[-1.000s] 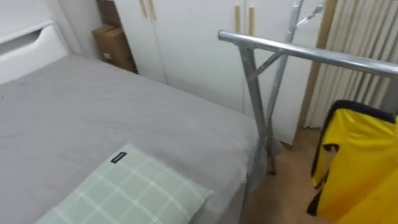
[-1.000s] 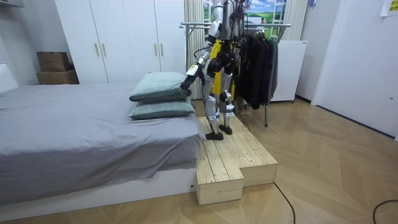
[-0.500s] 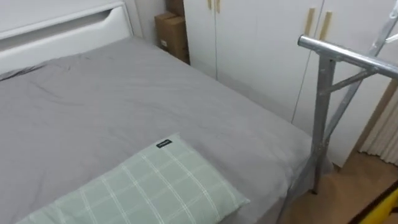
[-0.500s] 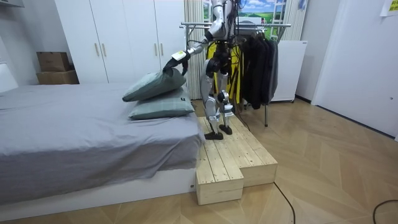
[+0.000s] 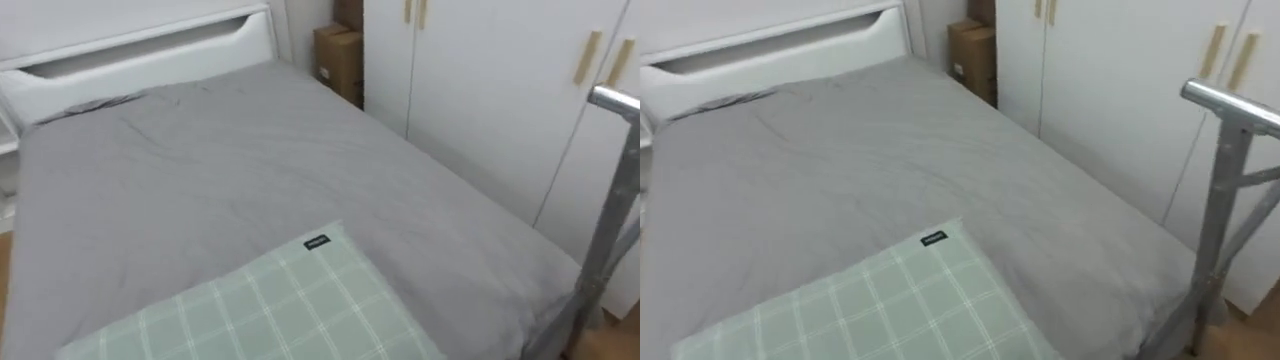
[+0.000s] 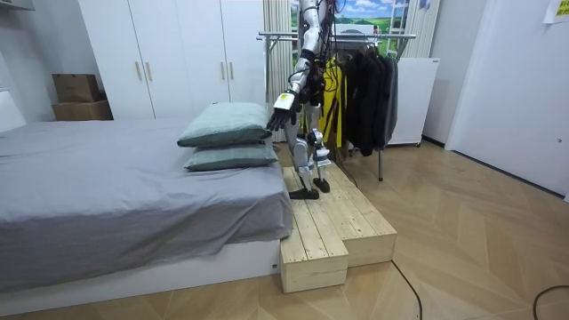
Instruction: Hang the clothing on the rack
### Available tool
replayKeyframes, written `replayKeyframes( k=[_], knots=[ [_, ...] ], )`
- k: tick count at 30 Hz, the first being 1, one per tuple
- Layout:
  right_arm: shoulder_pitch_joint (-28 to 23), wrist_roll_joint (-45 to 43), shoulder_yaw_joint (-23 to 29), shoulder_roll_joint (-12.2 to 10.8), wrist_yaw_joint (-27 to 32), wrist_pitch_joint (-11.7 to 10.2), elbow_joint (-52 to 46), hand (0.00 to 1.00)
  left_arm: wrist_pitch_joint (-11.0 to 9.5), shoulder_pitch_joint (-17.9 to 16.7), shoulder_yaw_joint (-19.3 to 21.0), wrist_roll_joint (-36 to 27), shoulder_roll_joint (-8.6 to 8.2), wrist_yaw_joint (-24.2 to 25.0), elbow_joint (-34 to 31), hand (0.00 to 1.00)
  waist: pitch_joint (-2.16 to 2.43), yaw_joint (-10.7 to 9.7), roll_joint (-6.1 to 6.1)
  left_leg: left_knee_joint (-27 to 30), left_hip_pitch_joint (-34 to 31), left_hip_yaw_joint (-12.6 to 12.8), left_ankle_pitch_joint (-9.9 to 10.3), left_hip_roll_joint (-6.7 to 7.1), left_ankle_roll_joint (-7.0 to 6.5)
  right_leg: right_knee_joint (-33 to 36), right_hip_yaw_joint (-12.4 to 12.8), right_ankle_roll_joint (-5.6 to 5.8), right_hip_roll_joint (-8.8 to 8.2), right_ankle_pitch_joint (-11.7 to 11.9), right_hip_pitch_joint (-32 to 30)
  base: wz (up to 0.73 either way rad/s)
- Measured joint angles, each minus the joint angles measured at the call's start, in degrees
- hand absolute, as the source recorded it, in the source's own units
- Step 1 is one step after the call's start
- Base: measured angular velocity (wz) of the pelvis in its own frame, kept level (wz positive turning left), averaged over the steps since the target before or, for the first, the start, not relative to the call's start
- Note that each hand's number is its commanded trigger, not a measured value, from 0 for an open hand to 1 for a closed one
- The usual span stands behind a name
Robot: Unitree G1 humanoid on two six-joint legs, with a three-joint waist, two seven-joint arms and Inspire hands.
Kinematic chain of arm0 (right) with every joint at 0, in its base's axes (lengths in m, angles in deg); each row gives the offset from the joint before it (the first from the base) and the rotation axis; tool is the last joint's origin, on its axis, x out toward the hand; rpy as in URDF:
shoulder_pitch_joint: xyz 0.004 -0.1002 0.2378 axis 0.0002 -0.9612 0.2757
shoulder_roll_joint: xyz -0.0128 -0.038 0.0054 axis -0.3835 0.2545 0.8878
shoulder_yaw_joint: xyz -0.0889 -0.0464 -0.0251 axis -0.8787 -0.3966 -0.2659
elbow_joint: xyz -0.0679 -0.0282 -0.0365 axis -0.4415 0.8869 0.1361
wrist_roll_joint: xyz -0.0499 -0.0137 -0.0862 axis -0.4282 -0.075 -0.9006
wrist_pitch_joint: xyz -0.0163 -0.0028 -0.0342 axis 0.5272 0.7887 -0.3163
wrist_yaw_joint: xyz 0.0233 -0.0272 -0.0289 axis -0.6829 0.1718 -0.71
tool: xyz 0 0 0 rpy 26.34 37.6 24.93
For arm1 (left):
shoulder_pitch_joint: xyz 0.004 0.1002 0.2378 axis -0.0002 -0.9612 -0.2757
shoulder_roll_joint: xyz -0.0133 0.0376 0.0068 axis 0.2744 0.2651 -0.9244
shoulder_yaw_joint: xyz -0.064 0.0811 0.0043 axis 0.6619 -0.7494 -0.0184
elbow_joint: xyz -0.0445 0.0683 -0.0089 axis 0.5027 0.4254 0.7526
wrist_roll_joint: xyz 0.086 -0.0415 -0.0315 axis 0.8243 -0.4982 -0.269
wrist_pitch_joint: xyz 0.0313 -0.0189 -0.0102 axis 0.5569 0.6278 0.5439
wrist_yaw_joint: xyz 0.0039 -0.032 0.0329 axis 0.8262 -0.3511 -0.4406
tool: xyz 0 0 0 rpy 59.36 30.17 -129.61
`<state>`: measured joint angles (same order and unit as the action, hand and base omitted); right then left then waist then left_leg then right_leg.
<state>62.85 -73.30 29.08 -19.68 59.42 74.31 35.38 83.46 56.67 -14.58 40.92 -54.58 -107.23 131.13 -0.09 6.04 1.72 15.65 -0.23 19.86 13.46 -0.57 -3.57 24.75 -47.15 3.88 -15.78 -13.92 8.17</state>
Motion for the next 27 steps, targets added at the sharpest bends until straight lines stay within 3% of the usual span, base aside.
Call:
replayKeyframes(
  k=[2, 4, 6, 7, 9, 12, 14, 15, 16, 17, 20, 23, 27],
  knots=[
    [-0.1, -1.3, 0.6, 0.0, 0.2, 0.0, 0.0, 0.00, -0.3, -0.1, 1.5, -1.9, 0.00, 1.3, 2.5, 0.00, -0.03, 0.7, 0.05, 0.6, -0.1, -1.2, 0.5, 0.59, -0.93, 0.1, 0.2, 0.84, -0.31, 0.6, 0.5, 0.34],
    [-0.3, -1.6, 0.9, 0.0, 0.2, 0.0, 0.0, 0.00, -0.1, -0.4, 2.2, -2.2, 0.31, 2.5, 4.7, 0.00, 0.05, 0.7, -0.12, 1.2, -0.2, -3.4, 1.0, 1.54, -1.84, 0.1, 2.9, 1.01, -0.39, 1.0, 1.0, 0.50],
    [-0.8, -1.5, 1.1, -0.1, 0.3, 0.2, 0.0, 0.00, 0.7, -0.7, 2.6, -4.5, 0.38, 3.7, 5.1, 0.00, 0.04, 0.6, -0.61, 2.3, -0.1, -7.1, 1.8, 3.01, -3.32, 1.2, 10.7, 0.57, -0.15, 1.5, 0.7, 0.75],
    [-0.9, -1.4, 1.1, -0.2, 0.3, 0.3, 0.0, 0.00, 0.7, -0.7, 2.6, -4.8, 0.39, 3.8, 5.1, 0.00, 0.05, 0.5, -0.64, 2.3, 0.1, -8.2, 1.9, 3.46, -3.70, 1.8, 12.8, 0.45, -0.05, 1.5, 0.5, 0.92],
    [-1.0, -1.2, 1.6, -1.0, 0.3, 1.2, -0.1, 0.00, 0.9, -0.1, 2.6, -5.3, 0.43, 4.7, 5.0, 0.00, 0.07, 0.4, -0.94, 2.9, 0.2, -12.9, 1.7, 4.00, -4.68, 2.1, 21.3, 0.15, 2.01, 0.2, -1.2, 1.05],
    [-2.0, -1.1, 1.6, -1.8, 0.3, 1.5, 0.0, 0.00, 1.1, 0.7, 2.4, -7.6, 0.62, 6.3, 4.9, 0.00, -0.02, -0.3, -1.46, 3.1, 1.3, -18.8, 1.5, 4.44, -5.14, 0.7, 26.4, 0.17, 4.73, -0.3, -4.0, 1.20],
    [-1.9, -1.1, 2.1, -2.5, 0.3, 2.3, 0.1, 0.00, 1.2, 0.7, 2.5, -8.7, 0.66, 6.7, 5.0, 0.00, -0.11, -0.8, -2.18, 3.3, 2.0, -22.3, 1.5, 5.17, -5.17, -3.5, 29.9, -0.45, 6.49, 1.0, -5.3, 0.99],
    [-1.8, -1.2, 2.4, -2.7, 0.3, 2.4, 0.1, 0.00, 1.2, 0.7, 2.5, -8.7, 0.67, 6.9, 4.9, 0.00, -0.22, -1.2, -2.40, 3.6, 2.0, -23.4, 1.5, 5.54, -5.16, -5.2, 30.6, -0.46, 6.91, 2.3, -5.6, 1.06],
    [-1.8, -1.2, 3.4, -3.2, 0.2, 2.5, 0.1, 0.00, 1.1, 0.8, 2.5, -8.8, 0.75, 7.2, 4.9, 0.00, -0.30, -1.5, -3.27, 3.9, 2.0, -25.2, 1.5, 6.44, -5.13, -8.3, 32.3, -0.33, 7.64, 6.3, -6.6, 0.94],
    [-2.0, -1.5, 3.4, -3.2, 0.1, 2.4, 0.1, 0.00, 1.1, 0.9, 2.2, -9.6, 0.42, 7.6, 5.0, 0.00, -0.22, -1.7, -3.42, 4.5, 1.8, -26.9, 1.9, 6.83, -4.94, -9.0, 33.0, 0.70, 8.02, 7.2, -6.4, 0.77],
    [-1.0, -1.7, 3.2, -3.7, -1.3, 2.3, -0.2, 0.00, 1.0, 1.7, 0.5, -12.1, 0.27, 8.3, 4.9, 0.00, -0.29, -1.7, -2.93, 4.5, 1.0, -28.5, 2.4, 6.37, -4.30, -11.1, 33.0, 0.74, 9.04, 7.3, -5.6, 0.30],
    [-0.9, -2.0, 3.2, -3.8, -2.5, 2.4, -0.6, 0.00, 0.7, 2.7, 0.4, -13.1, 0.07, 8.7, 4.9, 0.00, -0.29, -1.1, -2.62, 3.3, 2.2, -28.4, 2.5, 5.59, -3.85, -11.2, 33.4, 0.61, 9.79, 6.8, -5.1, -0.02],
    [-0.9, -3.3, 3.2, -3.9, -3.0, 1.9, -0.5, 0.00, 0.7, 3.4, 0.7, -13.1, -0.43, 8.8, 4.8, 0.00, -0.41, -1.6, -3.47, 1.5, 3.8, -27.9, 2.5, 5.09, -3.30, -11.2, 34.6, 0.19, 10.21, 5.2, -4.7, -0.11]
  ],
)
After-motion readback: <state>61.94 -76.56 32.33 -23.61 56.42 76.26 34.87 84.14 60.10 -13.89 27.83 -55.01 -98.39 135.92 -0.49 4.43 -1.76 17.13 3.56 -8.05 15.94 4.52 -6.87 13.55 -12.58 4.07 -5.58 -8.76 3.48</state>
